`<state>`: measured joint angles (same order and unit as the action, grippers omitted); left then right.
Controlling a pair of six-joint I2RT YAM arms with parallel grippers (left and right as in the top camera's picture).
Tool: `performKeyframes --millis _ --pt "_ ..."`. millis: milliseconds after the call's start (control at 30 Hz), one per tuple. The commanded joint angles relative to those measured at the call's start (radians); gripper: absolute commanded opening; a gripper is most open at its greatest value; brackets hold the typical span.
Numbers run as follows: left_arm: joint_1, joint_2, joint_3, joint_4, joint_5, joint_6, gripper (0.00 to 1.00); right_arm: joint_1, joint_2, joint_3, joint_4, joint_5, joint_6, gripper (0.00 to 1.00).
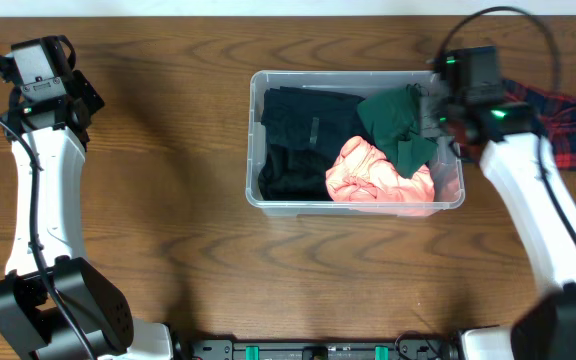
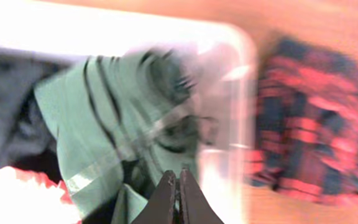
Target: Pack container
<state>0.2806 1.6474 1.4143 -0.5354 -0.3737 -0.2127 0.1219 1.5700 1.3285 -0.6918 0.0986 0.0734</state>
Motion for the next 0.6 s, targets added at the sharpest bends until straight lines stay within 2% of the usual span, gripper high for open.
performKeyframes --millis 0,567 --pt "0.002 -0.007 0.005 -0.003 -0.013 0.001 0.98 -0.077 -0.056 -0.001 -0.009 0.025 0.09 0.04" --pt "0.002 -0.007 0.005 -0.003 -0.013 0.001 0.98 -0.489 -0.058 -0.002 -0.129 0.021 0.143 0.09"
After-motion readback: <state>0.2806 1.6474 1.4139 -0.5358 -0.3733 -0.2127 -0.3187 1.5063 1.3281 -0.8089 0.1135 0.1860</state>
